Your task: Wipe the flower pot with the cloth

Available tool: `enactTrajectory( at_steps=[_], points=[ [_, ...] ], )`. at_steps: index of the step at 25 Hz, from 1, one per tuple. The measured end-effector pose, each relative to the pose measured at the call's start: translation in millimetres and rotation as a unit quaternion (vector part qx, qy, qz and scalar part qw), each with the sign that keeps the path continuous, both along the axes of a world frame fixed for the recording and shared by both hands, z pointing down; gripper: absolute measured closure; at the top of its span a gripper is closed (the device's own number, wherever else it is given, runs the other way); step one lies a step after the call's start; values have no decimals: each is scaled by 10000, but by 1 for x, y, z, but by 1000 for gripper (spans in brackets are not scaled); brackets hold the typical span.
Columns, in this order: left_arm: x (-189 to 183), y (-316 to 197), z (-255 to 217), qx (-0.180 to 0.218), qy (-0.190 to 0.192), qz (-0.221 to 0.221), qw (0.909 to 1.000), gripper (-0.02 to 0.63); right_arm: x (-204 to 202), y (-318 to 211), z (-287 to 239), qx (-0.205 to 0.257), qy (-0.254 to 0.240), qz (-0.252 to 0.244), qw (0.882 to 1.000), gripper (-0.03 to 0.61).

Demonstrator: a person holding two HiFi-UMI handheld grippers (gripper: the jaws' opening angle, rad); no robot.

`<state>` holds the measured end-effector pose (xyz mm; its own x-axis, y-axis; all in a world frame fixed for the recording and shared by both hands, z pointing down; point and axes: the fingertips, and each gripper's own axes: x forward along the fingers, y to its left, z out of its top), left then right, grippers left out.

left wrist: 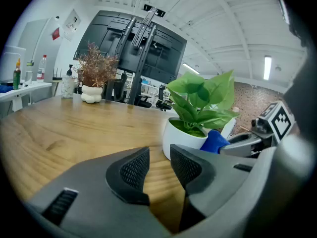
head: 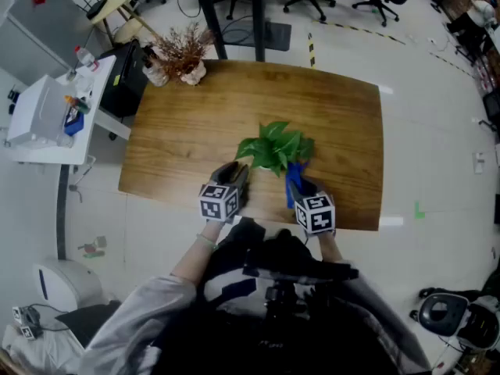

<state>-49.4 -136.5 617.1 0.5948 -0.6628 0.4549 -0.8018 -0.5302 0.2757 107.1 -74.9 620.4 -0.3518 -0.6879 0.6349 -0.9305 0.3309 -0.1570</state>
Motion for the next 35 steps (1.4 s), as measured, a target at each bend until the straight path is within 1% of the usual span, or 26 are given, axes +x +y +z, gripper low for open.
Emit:
enactTrajectory(
  at_steps=[5,9,12,14,16,18,23,26,33,35],
  points=[
    [8,-13,0,38,7,279,9996,482,-3,-31,-5,127,177,-64,9997,489],
    [4,-28,0,40,-19,247,9997,482,4,-51,-9,186,417,-82,9989,489],
    [3,-39,-2,24,94,244,9997,482,1,-63,-12,282,495,-269,9980,489],
    [7,-40,-2,-6,137,319,9994,482,-4,-66,-8,282,526,-430,9973,489],
    [13,-39,0,-32,158,405,9990,482,-11,-64,-5,247,514,-522,9970,489],
    [16,-39,1,-45,197,395,9990,485,-19,-61,-7,228,453,-490,9975,489],
    [15,-39,3,-94,316,256,9991,510,-26,-48,-8,171,280,-103,9994,489],
    [14,-37,3,-133,350,183,9991,533,-32,-33,-5,127,192,-16,9997,489],
    [8,-42,8,-188,287,-33,9994,537,-59,-2,-1,2,44,-306,9995,489],
    [8,-42,11,-210,265,-71,9994,548,-66,2,1,-1,6,-395,9992,489]
  ],
)
